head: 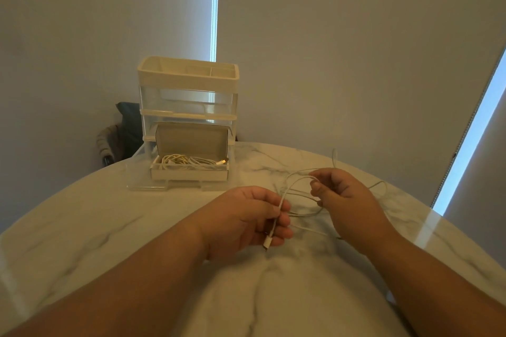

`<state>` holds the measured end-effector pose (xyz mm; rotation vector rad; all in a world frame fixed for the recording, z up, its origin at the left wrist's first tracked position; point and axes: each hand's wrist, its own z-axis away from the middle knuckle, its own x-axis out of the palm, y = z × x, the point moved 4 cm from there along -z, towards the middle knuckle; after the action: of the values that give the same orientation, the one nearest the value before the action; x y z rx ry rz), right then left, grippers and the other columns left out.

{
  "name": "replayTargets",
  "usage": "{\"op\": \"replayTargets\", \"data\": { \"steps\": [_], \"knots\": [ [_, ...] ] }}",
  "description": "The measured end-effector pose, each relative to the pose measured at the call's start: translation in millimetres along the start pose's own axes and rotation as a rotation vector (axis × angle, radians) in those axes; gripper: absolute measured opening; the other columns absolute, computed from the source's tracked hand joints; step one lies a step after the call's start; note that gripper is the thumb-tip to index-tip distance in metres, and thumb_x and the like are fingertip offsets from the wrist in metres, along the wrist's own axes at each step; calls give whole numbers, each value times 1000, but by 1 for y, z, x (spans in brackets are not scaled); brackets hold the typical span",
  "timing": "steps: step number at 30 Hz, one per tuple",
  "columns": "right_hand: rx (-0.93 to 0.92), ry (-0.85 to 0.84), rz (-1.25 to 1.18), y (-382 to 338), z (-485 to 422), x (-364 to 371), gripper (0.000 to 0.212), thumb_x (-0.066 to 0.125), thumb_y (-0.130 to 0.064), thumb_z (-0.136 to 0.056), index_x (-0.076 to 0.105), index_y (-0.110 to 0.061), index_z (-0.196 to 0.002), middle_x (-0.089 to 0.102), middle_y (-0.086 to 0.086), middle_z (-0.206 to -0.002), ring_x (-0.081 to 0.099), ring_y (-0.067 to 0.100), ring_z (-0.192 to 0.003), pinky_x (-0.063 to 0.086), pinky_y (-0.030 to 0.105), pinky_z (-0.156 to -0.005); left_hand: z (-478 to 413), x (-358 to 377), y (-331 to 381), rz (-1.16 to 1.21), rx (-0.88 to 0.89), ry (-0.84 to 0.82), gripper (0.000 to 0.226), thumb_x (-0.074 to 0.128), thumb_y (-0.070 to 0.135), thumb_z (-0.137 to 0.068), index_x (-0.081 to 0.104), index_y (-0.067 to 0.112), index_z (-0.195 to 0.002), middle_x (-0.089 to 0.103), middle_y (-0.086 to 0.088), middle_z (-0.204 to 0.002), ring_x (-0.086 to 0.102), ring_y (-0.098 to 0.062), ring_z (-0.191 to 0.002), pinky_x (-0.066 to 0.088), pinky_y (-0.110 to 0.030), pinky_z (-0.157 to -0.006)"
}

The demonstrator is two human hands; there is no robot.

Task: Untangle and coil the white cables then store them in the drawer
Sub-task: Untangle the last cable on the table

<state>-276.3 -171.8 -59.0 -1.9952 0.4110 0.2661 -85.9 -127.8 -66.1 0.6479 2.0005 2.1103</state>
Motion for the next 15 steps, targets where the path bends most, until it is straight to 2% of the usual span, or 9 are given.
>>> {"op": "replayTargets", "data": {
  "steps": [2, 5, 8, 11, 15],
  "knots": [
    [-4, 0, 73, -3, 3, 0, 24, 65, -26, -95, 61, -38, -115, 67, -10, -102, 63, 7, -99, 49, 20, -78, 0, 3, 2, 42, 14, 7, 21, 41, -4, -98, 60, 4, -93, 64, -12, -76, 70, -26, -73, 58, -36, -70],
    [-41, 56, 105, -12, 6, -3, 37, 69, -31, -91, 52, -39, -122, 58, -15, -112, 56, 0, -105, 45, 19, -79, -3, 4, 0, 127, 36, 40, 20, 40, -2, -99, 57, 6, -95, 67, -12, -79, 72, -28, -77, 59, -38, -74],
    [-105, 103, 95, -22, 9, -4, 29, 70, -29, -91, 51, -35, -112, 58, -11, -100, 57, 1, -85, 47, 21, -73, -6, 4, -2, 161, 54, 86, 17, 42, -3, -98, 54, 8, -100, 68, -12, -79, 73, -28, -77, 60, -39, -73],
    [-104, 12, -51, -26, 12, 1, 25, 66, -17, -93, 54, -30, -110, 62, 1, -87, 61, 8, -73, 52, 29, -68, -7, 6, -1, 147, 68, 74, 18, 41, -4, -97, 55, 7, -99, 69, -13, -79, 73, -30, -82, 59, -38, -74],
    [-72, -162, -133, -25, 18, 14, 47, 61, -11, -97, 47, -36, -133, 69, 0, -86, 70, 15, -80, 59, 30, -75, -8, 9, -2, 137, 101, 61, 22, 39, -8, -95, 57, 4, -95, 69, -17, -78, 70, -29, -83, 57, -34, -74]
  ]
}}
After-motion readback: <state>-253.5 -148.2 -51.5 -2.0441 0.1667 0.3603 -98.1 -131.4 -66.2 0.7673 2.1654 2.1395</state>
